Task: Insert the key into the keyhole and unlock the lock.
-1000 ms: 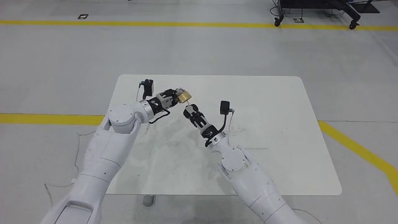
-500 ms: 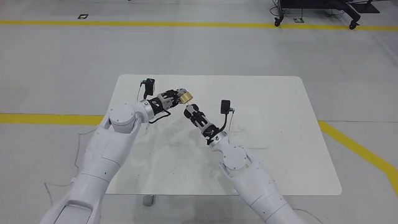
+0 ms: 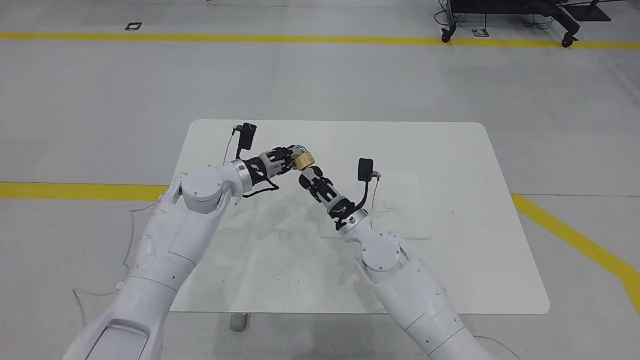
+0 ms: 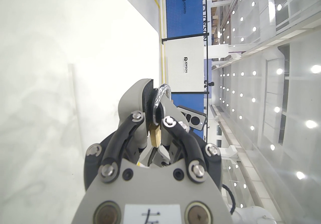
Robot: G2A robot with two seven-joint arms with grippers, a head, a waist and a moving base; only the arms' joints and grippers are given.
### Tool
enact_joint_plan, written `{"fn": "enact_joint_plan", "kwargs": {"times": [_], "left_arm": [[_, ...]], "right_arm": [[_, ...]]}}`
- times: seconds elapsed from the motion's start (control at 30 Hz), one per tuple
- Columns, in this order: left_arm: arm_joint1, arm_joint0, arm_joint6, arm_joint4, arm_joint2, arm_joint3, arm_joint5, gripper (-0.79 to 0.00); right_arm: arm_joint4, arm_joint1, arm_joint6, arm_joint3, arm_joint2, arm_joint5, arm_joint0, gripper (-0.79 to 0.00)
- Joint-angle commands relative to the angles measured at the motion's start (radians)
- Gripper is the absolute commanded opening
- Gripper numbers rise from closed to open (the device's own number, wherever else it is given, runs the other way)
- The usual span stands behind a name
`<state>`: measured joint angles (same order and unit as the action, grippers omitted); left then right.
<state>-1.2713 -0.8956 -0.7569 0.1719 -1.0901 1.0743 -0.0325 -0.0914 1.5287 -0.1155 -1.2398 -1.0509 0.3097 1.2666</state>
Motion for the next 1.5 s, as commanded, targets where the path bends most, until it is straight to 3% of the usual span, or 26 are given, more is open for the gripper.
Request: {"fn": "enact_joint_plan", "kwargs": {"times": [0.0,0.13,0.17,0.2,0.23,0.83,0.93,0.97,1.0,1.03,1.33,1.47], "left_arm": [[0.0,0.001,-0.001,-0.01,0.001,0.0,-0.008,-0.785],[0.0,0.0,-0.007,-0.012,0.004,0.002,-0.015,-0.785],[0.0,0.001,-0.009,-0.008,0.004,0.001,-0.014,-0.785],[-0.001,0.001,-0.011,-0.003,0.004,-0.001,-0.012,-0.785],[-0.002,0.001,-0.015,0.016,0.001,-0.005,-0.011,-0.785],[-0.006,0.006,-0.01,0.133,-0.037,-0.055,0.006,-0.785],[-0.006,0.001,-0.014,0.161,-0.047,-0.056,-0.002,-0.785],[-0.005,0.0,-0.016,0.162,-0.048,-0.057,-0.003,-0.785],[-0.005,0.0,-0.016,0.162,-0.049,-0.057,-0.004,-0.785],[-0.005,-0.001,-0.015,0.165,-0.05,-0.056,-0.006,-0.785],[-0.007,-0.009,-0.004,0.152,-0.041,-0.04,0.002,-0.785],[-0.007,-0.012,-0.001,0.148,-0.038,-0.032,0.011,-0.785]], "right_arm": [[-0.011,-0.001,0.001,-0.008,-0.002,-0.012,0.003,-0.785],[-0.018,-0.004,0.001,-0.026,-0.009,-0.024,0.011,-0.785],[-0.016,-0.005,-0.002,-0.029,-0.01,-0.028,0.012,-0.576],[-0.015,-0.005,-0.004,-0.032,-0.011,-0.03,0.012,-0.009],[-0.015,-0.005,-0.007,-0.038,-0.012,-0.035,0.013,0.0],[-0.014,-0.006,-0.004,-0.058,-0.015,-0.041,0.019,0.0],[0.078,-0.008,-0.055,-0.078,-0.032,0.0,0.037,0.0],[0.099,-0.01,-0.069,-0.078,-0.042,0.011,0.04,-0.077],[0.106,-0.011,-0.076,-0.077,-0.047,0.015,0.041,-0.336],[0.114,-0.013,-0.086,-0.076,-0.052,0.017,0.043,-0.437],[0.134,-0.013,-0.093,-0.067,-0.049,-0.031,0.034,-0.548],[0.139,-0.01,-0.079,-0.046,-0.041,-0.055,0.017,-0.536]]}}
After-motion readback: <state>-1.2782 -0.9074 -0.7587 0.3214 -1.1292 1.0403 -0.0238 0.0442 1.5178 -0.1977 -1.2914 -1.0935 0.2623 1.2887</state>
